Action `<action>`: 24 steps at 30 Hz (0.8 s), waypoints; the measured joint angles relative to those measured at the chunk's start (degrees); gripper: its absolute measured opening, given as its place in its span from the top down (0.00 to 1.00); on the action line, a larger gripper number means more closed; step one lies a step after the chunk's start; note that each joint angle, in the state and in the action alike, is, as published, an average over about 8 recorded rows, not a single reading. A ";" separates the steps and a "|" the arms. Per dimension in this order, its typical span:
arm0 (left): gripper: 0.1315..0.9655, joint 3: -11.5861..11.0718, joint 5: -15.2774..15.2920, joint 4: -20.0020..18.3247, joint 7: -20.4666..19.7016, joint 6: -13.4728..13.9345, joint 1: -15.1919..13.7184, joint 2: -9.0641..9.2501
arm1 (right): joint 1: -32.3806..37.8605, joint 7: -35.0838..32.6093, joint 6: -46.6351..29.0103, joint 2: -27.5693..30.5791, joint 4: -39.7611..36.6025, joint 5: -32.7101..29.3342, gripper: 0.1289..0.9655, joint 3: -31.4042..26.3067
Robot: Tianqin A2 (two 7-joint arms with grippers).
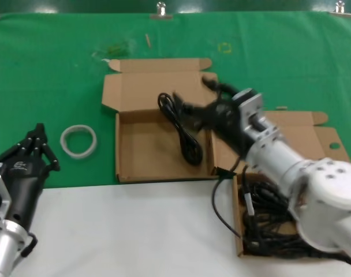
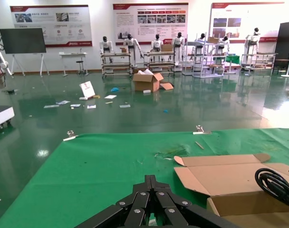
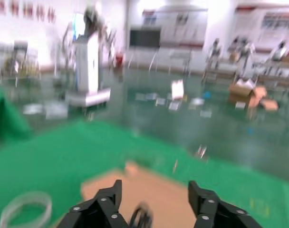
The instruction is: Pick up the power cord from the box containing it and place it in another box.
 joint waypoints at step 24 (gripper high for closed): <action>0.91 0.00 0.00 0.00 0.01 0.00 0.00 0.00 | -12.30 1.91 -4.22 3.50 14.18 -3.26 0.15 17.73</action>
